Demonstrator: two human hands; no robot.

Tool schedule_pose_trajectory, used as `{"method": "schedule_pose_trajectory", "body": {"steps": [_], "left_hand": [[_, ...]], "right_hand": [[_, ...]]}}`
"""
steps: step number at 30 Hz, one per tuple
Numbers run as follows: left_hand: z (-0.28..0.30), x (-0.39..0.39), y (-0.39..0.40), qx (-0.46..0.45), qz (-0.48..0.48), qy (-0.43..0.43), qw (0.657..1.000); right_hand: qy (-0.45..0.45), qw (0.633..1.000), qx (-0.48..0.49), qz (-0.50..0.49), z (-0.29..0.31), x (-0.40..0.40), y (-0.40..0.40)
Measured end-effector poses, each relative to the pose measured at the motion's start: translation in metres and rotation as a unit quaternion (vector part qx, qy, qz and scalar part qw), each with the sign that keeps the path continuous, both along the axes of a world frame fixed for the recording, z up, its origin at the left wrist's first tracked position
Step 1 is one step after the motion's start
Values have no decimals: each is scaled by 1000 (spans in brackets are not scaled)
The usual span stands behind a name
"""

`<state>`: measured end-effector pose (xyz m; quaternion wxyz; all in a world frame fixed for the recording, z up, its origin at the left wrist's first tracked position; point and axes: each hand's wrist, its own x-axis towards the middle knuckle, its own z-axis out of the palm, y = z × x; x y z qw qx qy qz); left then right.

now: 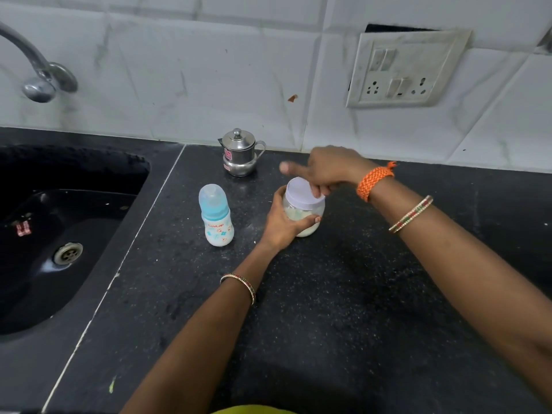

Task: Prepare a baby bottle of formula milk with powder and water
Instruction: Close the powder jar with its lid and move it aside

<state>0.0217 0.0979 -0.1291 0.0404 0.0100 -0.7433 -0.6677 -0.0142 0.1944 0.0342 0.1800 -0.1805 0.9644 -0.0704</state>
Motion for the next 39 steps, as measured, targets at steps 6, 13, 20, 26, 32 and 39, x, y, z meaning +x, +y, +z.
{"method": "schedule_pose_trajectory", "body": {"steps": [6, 13, 20, 26, 32, 39], "left_hand": [[1, -1, 1, -4, -3, -11, 1000], [2, 2, 6, -5, 38, -11, 999], [11, 11, 12, -6, 56, -22, 998], [49, 0, -26, -193, -36, 52, 979], [121, -31, -76, -223, -1, 152, 963], [107, -82, -124, -278, -9, 47, 959]], "right_hand": [[-8, 992, 31, 126, -25, -6, 4], [34, 999, -8, 29, -35, -15, -11], [49, 998, -44, -10, -39, -11, -14], [51, 995, -82, -21, -15, -39, -1], [34, 987, -155, -10, 2, -89, -7], [-5, 989, -145, 13, -16, -140, -27]]}}
